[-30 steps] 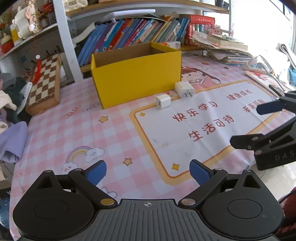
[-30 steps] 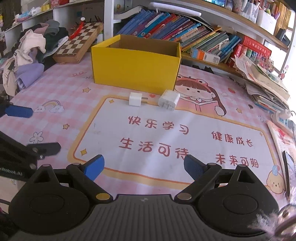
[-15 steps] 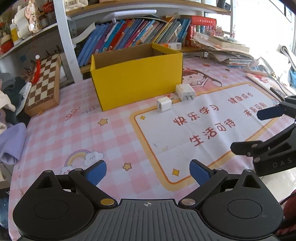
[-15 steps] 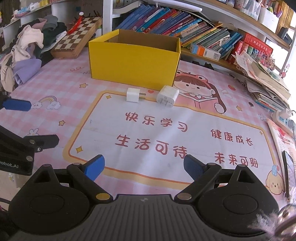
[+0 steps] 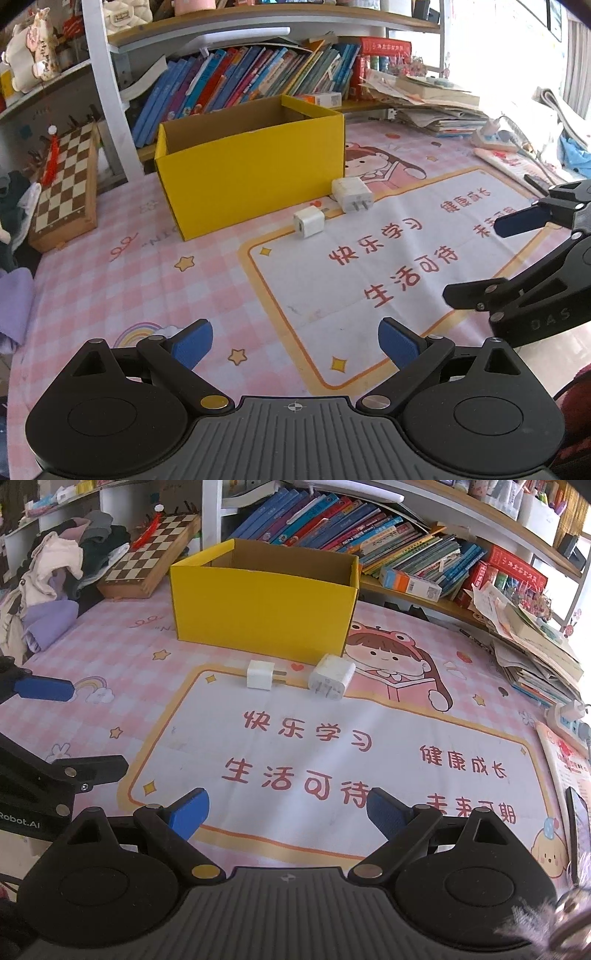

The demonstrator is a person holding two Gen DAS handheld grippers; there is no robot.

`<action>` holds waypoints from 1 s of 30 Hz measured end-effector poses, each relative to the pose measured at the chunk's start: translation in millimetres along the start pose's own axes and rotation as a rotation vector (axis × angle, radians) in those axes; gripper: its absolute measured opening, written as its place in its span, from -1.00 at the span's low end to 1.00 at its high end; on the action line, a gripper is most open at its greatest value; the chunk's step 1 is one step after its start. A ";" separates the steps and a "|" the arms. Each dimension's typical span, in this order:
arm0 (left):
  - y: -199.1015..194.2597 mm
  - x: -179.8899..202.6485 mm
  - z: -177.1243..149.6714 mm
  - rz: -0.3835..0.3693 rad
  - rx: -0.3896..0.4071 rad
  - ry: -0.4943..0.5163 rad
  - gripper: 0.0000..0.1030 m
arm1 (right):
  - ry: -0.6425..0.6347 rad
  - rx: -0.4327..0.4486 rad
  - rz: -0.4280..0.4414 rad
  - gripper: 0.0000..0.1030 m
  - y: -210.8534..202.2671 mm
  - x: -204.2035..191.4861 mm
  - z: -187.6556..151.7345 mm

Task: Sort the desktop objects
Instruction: 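Move right gripper to the large white charger while left approaches the small cube charger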

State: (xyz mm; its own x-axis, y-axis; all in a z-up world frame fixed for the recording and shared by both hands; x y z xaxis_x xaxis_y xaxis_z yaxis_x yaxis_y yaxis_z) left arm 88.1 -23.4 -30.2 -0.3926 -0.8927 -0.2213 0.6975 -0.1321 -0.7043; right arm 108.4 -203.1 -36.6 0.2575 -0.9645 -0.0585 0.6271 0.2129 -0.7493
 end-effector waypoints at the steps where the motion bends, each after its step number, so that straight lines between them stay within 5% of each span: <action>1: 1.3 -0.9 1.0 -0.001 -0.002 -0.002 0.90 | 0.004 0.000 0.001 0.79 0.9 0.9 1.2; 24: 34.3 -2.0 28.8 -0.016 0.024 0.051 0.88 | -0.002 -0.001 0.012 0.61 24.3 18.5 35.7; 30: 52.1 -5.6 40.3 -0.027 0.003 0.062 0.69 | 0.001 -0.005 0.018 0.53 33.5 26.6 46.4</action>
State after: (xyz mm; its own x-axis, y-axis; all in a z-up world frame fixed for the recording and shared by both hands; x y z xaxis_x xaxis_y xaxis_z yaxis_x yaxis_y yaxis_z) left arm 150.8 -42.6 -38.5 -0.4476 -0.8606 -0.2431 0.6877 -0.1575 -0.7087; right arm 170.3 -214.4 -32.6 0.2681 -0.9607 -0.0723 0.6188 0.2293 -0.7514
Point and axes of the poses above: each gripper's, at about its wrist camera, not at the fingertips, and y roughly the way its jaws point, x to its right, z to its top, the point moved 1 cm from there along y, roughly the way its jaws point, and after that the axes turned 12 degrees about y, right-handed, at the moved point
